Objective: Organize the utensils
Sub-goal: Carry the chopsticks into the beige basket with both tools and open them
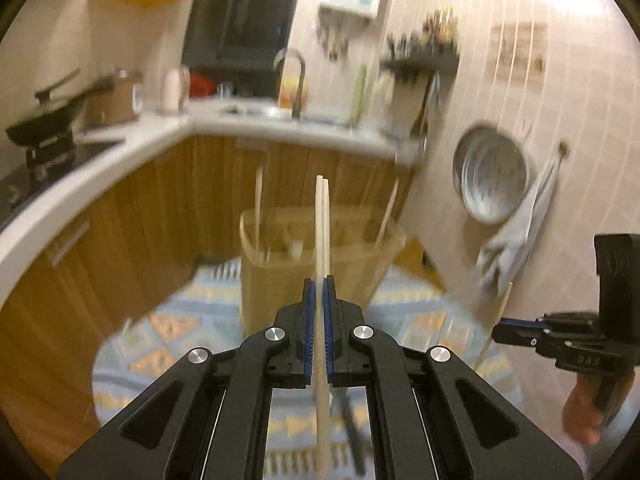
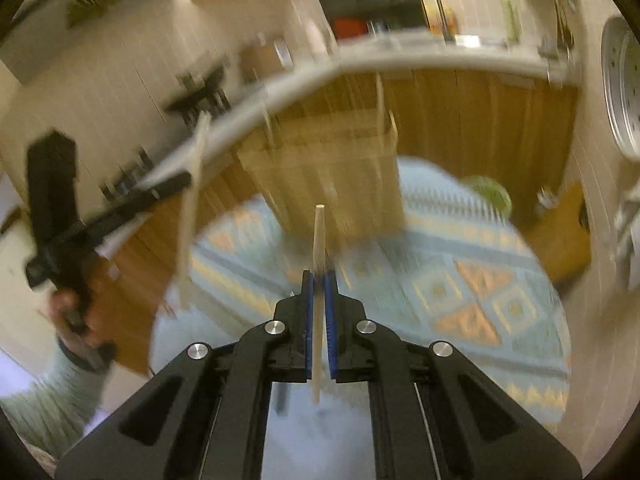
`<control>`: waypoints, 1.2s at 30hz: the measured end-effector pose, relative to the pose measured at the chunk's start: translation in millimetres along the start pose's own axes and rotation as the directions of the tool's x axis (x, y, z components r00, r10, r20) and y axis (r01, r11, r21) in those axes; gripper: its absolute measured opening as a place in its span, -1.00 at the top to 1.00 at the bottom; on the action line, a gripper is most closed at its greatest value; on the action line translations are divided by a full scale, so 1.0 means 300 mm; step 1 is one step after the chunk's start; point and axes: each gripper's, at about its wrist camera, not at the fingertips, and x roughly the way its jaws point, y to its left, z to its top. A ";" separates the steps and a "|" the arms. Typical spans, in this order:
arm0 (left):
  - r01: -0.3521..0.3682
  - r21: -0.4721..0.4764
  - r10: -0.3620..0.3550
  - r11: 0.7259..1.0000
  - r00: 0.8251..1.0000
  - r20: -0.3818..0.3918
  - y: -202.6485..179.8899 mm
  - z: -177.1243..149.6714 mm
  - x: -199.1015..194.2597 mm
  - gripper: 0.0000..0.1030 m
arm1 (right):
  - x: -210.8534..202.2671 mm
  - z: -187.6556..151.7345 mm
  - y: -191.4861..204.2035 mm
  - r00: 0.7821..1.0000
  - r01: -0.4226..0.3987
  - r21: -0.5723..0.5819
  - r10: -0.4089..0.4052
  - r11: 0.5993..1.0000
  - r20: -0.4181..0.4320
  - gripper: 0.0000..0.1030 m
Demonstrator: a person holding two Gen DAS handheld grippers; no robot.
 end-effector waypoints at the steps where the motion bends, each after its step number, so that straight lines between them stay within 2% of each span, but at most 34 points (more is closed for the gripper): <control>1: 0.003 0.000 -0.003 1.000 0.999 0.046 -0.009 0.034 -0.008 0.96 | -0.012 0.038 0.013 0.999 -0.007 -0.007 0.007 1.000 0.047 0.92; 5: 0.017 -0.004 -0.016 1.000 0.984 0.177 -0.044 0.126 -0.019 0.96 | -0.036 0.176 0.048 0.983 -0.012 -0.035 0.018 0.999 0.183 0.92; 8: 0.008 0.003 -0.008 1.000 0.964 0.264 -0.061 0.190 -0.001 0.96 | -0.038 0.268 0.060 0.969 -0.003 -0.052 0.016 0.999 0.247 0.92; 10: -0.011 0.011 0.007 1.000 0.944 0.331 -0.068 0.229 0.015 0.96 | -0.035 0.336 0.057 0.959 0.010 -0.056 0.006 0.998 0.282 0.92; 14: -0.042 0.037 0.023 0.998 0.912 0.409 -0.067 0.267 0.056 0.96 | -0.030 0.431 0.047 0.931 0.074 -0.058 -0.048 0.996 0.362 0.92; 16: -0.058 0.041 0.035 0.997 0.905 0.424 -0.057 0.273 0.091 0.96 | -0.020 0.464 0.037 0.913 0.126 -0.062 -0.091 0.990 0.397 0.92; 19: -0.088 0.041 0.060 0.995 0.894 0.443 -0.032 0.258 0.150 0.96 | 0.025 0.484 0.008 0.898 0.190 -0.064 -0.148 0.980 0.414 0.92; 24: -0.126 0.020 0.105 0.992 0.894 0.436 0.007 0.208 0.251 0.95 | 0.123 0.466 -0.026 0.894 0.268 -0.075 -0.219 0.961 0.391 0.92; 26: -0.139 0.018 0.117 0.990 0.893 0.434 0.015 0.185 0.270 0.95 | 0.155 0.445 -0.047 0.902 0.266 -0.071 -0.222 0.961 0.371 0.92; 32: -0.189 0.034 0.153 0.981 0.877 0.455 0.000 0.139 0.278 0.94 | 0.228 0.399 -0.059 0.917 0.275 -0.090 -0.234 0.957 0.322 0.92; 35: -0.192 0.044 0.153 0.980 0.885 0.440 0.002 0.123 0.278 0.92 | 0.252 0.382 -0.056 0.930 0.268 -0.110 -0.226 0.957 0.291 0.92; 36: -0.191 0.043 0.154 0.981 0.888 0.434 0.006 0.117 0.275 0.86 | 0.256 0.376 -0.058 0.934 0.258 -0.106 -0.220 0.960 0.280 0.91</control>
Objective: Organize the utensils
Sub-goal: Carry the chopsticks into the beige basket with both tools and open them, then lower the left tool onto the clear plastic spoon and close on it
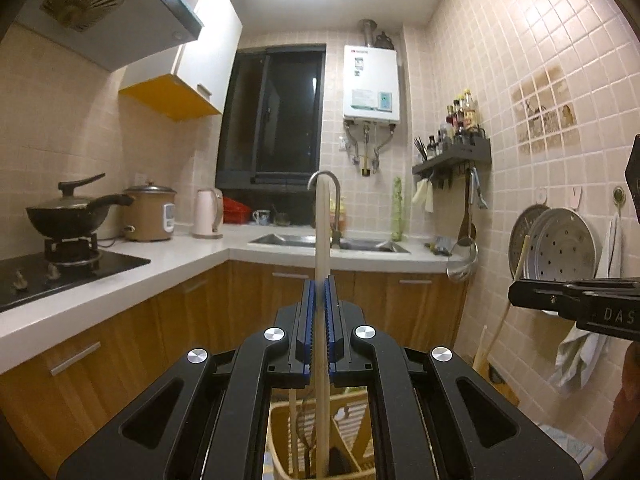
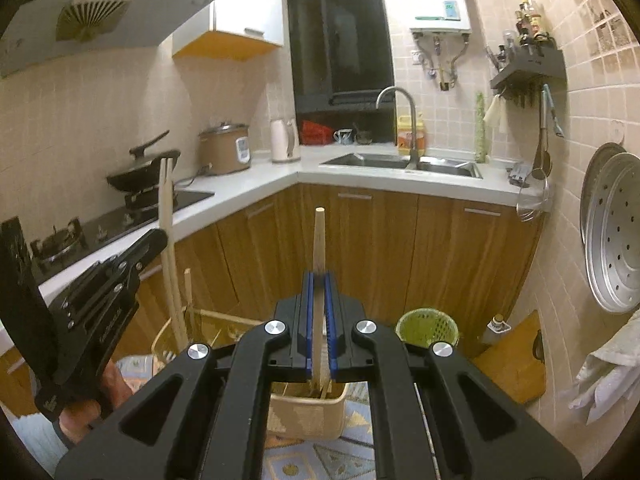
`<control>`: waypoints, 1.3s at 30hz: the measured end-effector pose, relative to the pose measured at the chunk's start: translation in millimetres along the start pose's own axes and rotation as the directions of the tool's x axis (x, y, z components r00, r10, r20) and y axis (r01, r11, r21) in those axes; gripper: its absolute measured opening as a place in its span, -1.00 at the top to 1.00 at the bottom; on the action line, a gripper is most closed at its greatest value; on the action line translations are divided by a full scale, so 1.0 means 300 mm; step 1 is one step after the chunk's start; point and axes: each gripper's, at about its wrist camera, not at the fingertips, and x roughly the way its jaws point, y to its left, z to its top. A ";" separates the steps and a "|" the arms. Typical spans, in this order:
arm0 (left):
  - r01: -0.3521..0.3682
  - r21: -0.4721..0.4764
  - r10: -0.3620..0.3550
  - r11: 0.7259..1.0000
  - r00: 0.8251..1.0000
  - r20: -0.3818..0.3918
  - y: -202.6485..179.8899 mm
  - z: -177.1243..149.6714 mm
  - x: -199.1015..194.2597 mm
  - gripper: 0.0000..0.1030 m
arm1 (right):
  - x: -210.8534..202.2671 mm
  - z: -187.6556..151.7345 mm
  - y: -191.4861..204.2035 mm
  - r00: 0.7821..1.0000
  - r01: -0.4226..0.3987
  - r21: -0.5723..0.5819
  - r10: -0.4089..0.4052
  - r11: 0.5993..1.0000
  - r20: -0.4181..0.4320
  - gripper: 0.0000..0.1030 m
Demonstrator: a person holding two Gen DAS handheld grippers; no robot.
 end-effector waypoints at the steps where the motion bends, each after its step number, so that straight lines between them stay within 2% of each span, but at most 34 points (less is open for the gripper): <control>1: 0.002 -0.004 -0.002 1.000 1.000 -0.008 0.006 -0.002 -0.005 0.66 | 0.004 -0.009 -0.004 0.999 -0.023 0.012 0.023 1.000 -0.023 0.90; 3: 0.009 -0.031 -0.010 0.999 1.000 -0.024 0.030 0.002 -0.029 0.40 | 0.001 -0.024 -0.011 0.998 -0.047 0.027 0.049 0.999 -0.051 0.88; 5: 0.024 -0.063 -0.026 0.998 0.999 -0.035 0.058 0.011 -0.059 0.35 | -0.015 -0.031 -0.014 0.997 -0.049 0.025 0.050 0.998 -0.057 0.81; 7: 0.047 -0.093 -0.052 0.995 0.997 -0.052 0.085 0.023 -0.095 0.31 | -0.042 -0.039 -0.011 0.995 -0.074 0.019 0.075 0.997 -0.065 0.54; 9: 0.076 -0.125 -0.088 0.989 0.992 -0.086 0.110 0.048 -0.149 0.19 | -0.094 -0.041 -0.009 0.994 -0.105 0.023 0.106 0.994 -0.037 -0.08; 12: 0.109 -0.163 -0.133 0.981 0.981 -0.144 0.132 0.082 -0.203 0.15 | -0.154 -0.032 0.011 0.992 -0.117 0.016 0.117 0.993 -0.035 -0.10; 14: 0.123 -0.187 -0.161 0.975 0.966 -0.201 0.140 0.093 -0.217 0.15 | -0.195 -0.026 0.023 0.991 -0.124 0.033 0.126 0.992 -0.052 -0.09; 16: 0.136 -0.220 -0.194 0.966 0.944 -0.267 0.150 0.092 -0.224 0.15 | -0.221 -0.022 0.036 0.986 -0.133 0.049 0.137 0.990 -0.091 -0.10; 19: 0.141 -0.273 -0.241 0.952 0.895 -0.376 0.164 0.052 -0.223 0.15 | -0.241 -0.038 0.045 0.976 -0.142 0.074 0.152 0.987 -0.153 -0.10; 21: 0.135 -0.306 -0.273 0.942 0.839 -0.471 0.163 -0.012 -0.204 0.15 | -0.236 -0.068 0.042 0.966 -0.120 0.099 0.139 0.988 -0.219 -0.09; 22: 0.129 -0.318 -0.281 0.939 0.819 -0.500 0.162 -0.041 -0.197 0.15 | -0.228 -0.081 0.037 0.959 -0.118 0.112 0.143 0.987 -0.247 -0.09; 23: 0.118 -0.333 -0.291 0.936 0.791 -0.539 0.161 -0.086 -0.187 0.15 | -0.215 -0.101 0.031 0.948 -0.114 0.128 0.147 0.985 -0.283 -0.09; 24: 0.100 -0.341 -0.290 0.935 0.770 -0.569 0.161 -0.130 -0.179 0.15 | -0.198 -0.126 0.024 0.936 -0.108 0.145 0.150 0.984 -0.317 -0.09; 26: 0.062 -0.336 -0.269 0.940 0.740 -0.616 0.157 -0.204 -0.170 0.15 | -0.169 -0.172 0.010 0.917 -0.088 0.164 0.144 0.983 -0.371 -0.09; 28: 0.039 -0.333 -0.263 0.942 0.702 -0.662 0.150 -0.273 -0.156 0.15 | -0.140 -0.216 -0.007 0.900 -0.067 0.173 0.134 0.983 -0.415 -0.09; 29: 0.027 -0.326 -0.259 0.945 0.670 -0.696 0.142 -0.324 -0.147 0.15 | -0.128 -0.241 -0.013 0.891 -0.061 0.177 0.133 0.982 -0.435 -0.09; 33: 0.028 -0.319 -0.275 0.947 0.578 -0.768 0.108 -0.437 -0.136 0.15 | -0.068 -0.344 -0.032 0.845 -0.035 0.188 0.129 0.982 -0.518 -0.07; 37: 0.055 -0.244 -0.235 0.968 0.536 -0.811 0.046 -0.502 -0.150 0.15 | 0.002 -0.459 -0.031 0.801 -0.003 0.159 0.098 0.987 -0.590 -0.07; 38: 0.070 -0.220 -0.223 0.973 0.523 -0.823 0.022 -0.521 -0.155 0.15 | 0.013 -0.481 -0.031 0.796 -0.005 0.158 0.099 0.988 -0.597 -0.07; 39: 0.081 -0.205 -0.217 0.975 0.516 -0.828 0.003 -0.525 -0.156 0.15 | 0.024 -0.506 -0.030 0.796 -0.007 0.150 0.096 0.989 -0.597 -0.07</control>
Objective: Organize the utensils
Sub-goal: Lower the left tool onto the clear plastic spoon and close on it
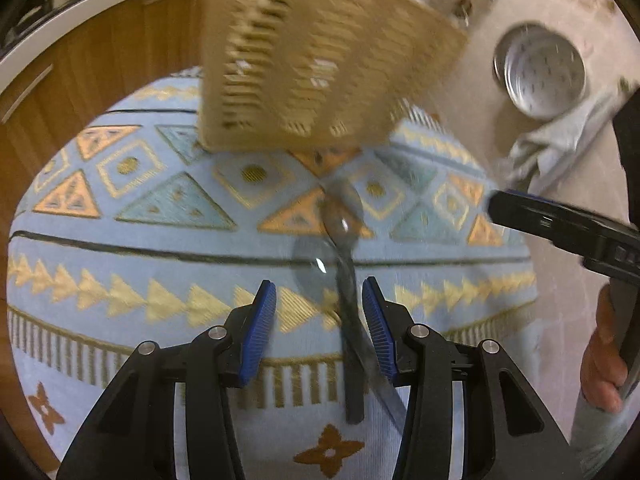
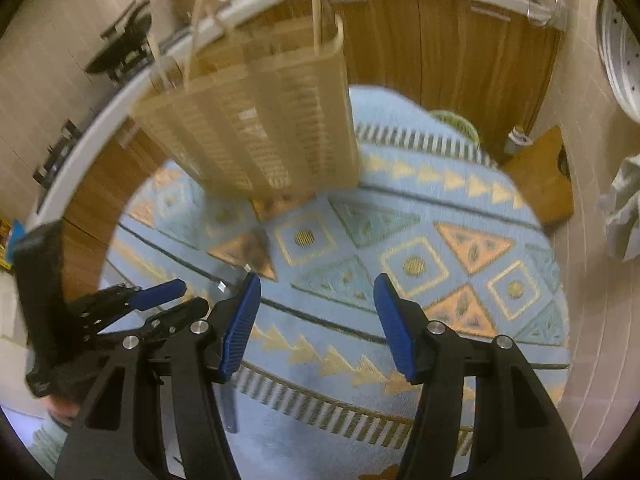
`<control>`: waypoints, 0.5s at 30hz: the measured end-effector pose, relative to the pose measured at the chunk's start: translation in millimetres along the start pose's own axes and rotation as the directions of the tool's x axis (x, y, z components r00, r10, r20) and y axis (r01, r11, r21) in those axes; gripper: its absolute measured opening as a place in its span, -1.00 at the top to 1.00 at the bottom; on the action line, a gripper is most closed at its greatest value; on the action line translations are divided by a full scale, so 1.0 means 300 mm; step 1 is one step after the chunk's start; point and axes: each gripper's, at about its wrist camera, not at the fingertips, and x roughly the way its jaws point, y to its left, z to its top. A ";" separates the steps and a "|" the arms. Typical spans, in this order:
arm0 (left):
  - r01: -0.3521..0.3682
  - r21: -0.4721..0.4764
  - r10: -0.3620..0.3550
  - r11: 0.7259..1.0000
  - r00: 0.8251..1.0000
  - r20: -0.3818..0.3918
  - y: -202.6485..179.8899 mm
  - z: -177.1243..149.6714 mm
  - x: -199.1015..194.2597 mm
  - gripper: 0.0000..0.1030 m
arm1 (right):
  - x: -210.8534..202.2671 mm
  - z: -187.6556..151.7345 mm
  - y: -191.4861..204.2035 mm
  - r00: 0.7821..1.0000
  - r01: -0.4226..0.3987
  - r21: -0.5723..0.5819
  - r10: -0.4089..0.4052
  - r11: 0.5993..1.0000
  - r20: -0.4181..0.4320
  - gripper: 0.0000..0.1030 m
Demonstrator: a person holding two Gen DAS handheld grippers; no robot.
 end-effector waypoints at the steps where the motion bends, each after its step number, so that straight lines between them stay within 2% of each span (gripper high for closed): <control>1: -0.010 0.020 0.010 1.000 1.000 -0.007 -0.016 -0.011 0.010 0.15 | 0.015 -0.006 0.000 1.000 0.010 -0.008 -0.010 1.000 0.009 -0.07; 4: -0.042 0.059 0.043 0.997 0.999 -0.019 -0.046 -0.027 0.038 0.19 | 0.061 -0.037 -0.009 0.997 0.064 -0.021 -0.063 0.998 0.053 -0.07; 8: -0.082 0.091 0.083 0.992 0.997 -0.002 -0.068 -0.036 0.045 0.22 | 0.104 -0.052 -0.025 0.995 0.072 -0.009 -0.072 0.997 0.068 -0.07; 12: -0.152 0.126 0.150 0.980 0.988 0.021 -0.101 -0.028 0.055 0.40 | 0.121 -0.065 -0.026 0.992 0.080 -0.024 -0.077 0.997 0.105 -0.07; 15: -0.146 0.133 0.144 0.980 0.989 0.022 -0.105 -0.023 0.053 0.46 | 0.130 -0.079 -0.022 0.986 0.092 -0.047 -0.084 0.995 0.146 -0.07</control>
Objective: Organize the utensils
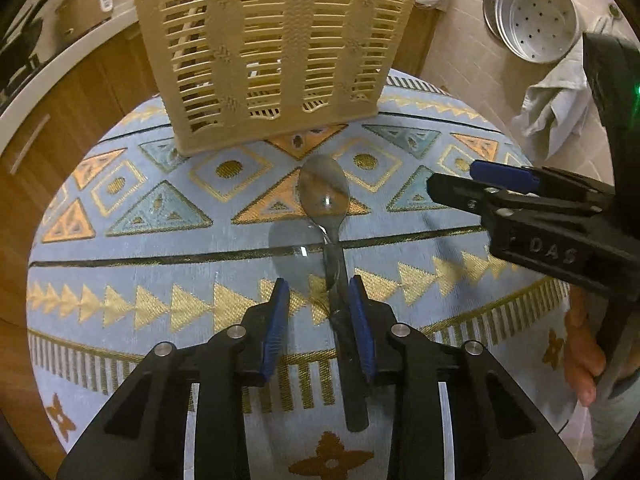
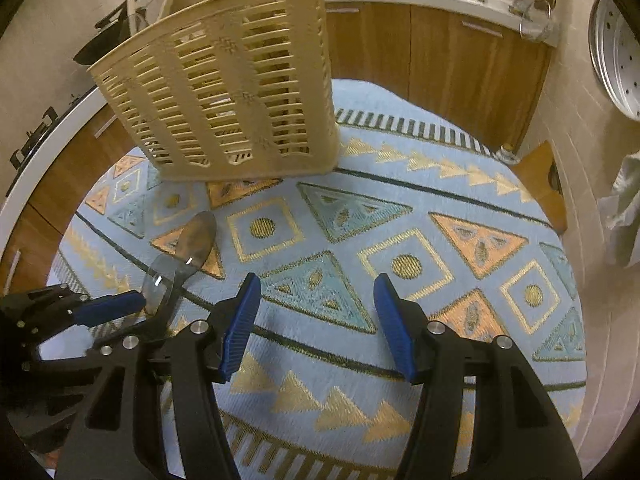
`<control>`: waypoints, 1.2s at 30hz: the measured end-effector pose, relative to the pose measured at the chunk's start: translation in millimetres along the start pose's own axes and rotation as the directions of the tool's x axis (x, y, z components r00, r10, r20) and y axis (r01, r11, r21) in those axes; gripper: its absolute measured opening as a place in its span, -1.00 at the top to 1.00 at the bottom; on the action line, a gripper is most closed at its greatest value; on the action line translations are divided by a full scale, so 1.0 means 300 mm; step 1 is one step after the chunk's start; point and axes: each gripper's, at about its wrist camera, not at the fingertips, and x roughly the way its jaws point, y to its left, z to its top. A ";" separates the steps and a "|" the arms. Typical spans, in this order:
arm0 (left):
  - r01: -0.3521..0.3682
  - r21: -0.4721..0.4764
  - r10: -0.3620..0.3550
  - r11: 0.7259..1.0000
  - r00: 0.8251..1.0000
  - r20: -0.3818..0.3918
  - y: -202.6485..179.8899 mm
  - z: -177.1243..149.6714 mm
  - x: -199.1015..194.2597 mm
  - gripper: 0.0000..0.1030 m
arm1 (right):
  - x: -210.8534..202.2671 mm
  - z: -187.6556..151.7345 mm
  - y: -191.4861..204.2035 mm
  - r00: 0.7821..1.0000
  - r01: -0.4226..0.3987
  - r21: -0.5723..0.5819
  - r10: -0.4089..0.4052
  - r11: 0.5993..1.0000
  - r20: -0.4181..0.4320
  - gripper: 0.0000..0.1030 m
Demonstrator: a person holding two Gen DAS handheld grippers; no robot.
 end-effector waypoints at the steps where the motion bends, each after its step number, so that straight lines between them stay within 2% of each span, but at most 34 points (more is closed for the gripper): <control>1: 0.003 -0.003 -0.003 1.000 1.000 0.000 0.004 0.001 -0.002 0.53 | 0.003 -0.004 0.005 1.000 -0.001 -0.005 0.001 1.000 0.007 -0.07; 3: 0.011 -0.010 -0.011 1.000 1.000 -0.005 0.023 0.005 -0.006 0.64 | 0.010 -0.015 0.005 1.000 -0.017 -0.011 0.018 1.000 0.015 -0.07; 6: 0.062 -0.052 -0.064 0.997 0.998 -0.028 0.072 0.010 -0.016 0.78 | 0.024 -0.032 0.006 0.999 -0.030 -0.014 0.030 0.999 0.019 -0.07; 8: 0.099 -0.082 -0.103 0.992 0.994 -0.043 0.106 0.014 -0.017 0.80 | 0.016 -0.032 0.003 0.999 -0.038 -0.015 0.039 0.999 0.033 -0.07; 12: 0.114 -0.103 -0.120 0.988 0.991 -0.056 0.142 0.015 -0.015 0.80 | 0.024 -0.027 -0.015 0.999 -0.050 0.010 0.050 0.999 0.021 -0.07; 16: 0.015 -0.055 -0.018 0.998 0.998 -0.057 0.153 0.008 -0.032 0.79 | 0.021 -0.027 -0.018 0.998 -0.059 0.017 0.058 0.998 0.019 -0.07; 18: 0.020 -0.038 -0.023 0.999 0.997 -0.071 0.159 0.005 -0.040 0.76 | 0.022 -0.024 -0.004 0.999 -0.046 0.002 0.046 0.999 0.007 -0.07; 20: 0.022 -0.007 -0.023 1.000 0.996 -0.091 0.155 0.008 -0.040 0.60 | 0.025 -0.013 0.012 0.998 -0.062 0.004 0.062 0.998 -0.026 -0.07; 22: 0.020 0.041 -0.016 0.999 0.994 -0.105 0.142 0.011 -0.037 0.55 | 0.025 0.012 0.033 0.989 -0.131 0.036 0.133 0.991 -0.067 -0.07; 24: -0.015 0.113 0.027 0.993 0.994 -0.102 0.117 0.008 -0.037 0.55 | 0.037 0.050 0.060 0.976 -0.169 0.075 0.177 0.983 -0.130 -0.07; 27: -0.081 0.185 0.100 0.979 0.990 -0.095 0.091 0.007 -0.030 0.80 | 0.058 0.094 0.102 0.958 -0.207 0.097 0.222 0.973 -0.181 -0.07; 31: -0.043 0.155 0.056 0.987 0.995 -0.077 0.115 0.005 -0.040 0.80 | 0.107 0.137 0.163 0.955 -0.132 0.096 0.153 0.987 -0.255 -0.02; 33: -0.026 0.087 0.029 0.996 0.999 -0.034 0.162 -0.008 -0.067 0.81 | 0.128 0.146 0.177 0.951 -0.105 0.098 0.129 0.990 -0.282 0.11; 36: 0.014 -0.016 -0.013 1.000 0.999 0.030 0.242 -0.022 -0.105 0.81 | 0.153 0.163 0.218 0.951 -0.043 0.078 0.064 0.996 -0.304 0.14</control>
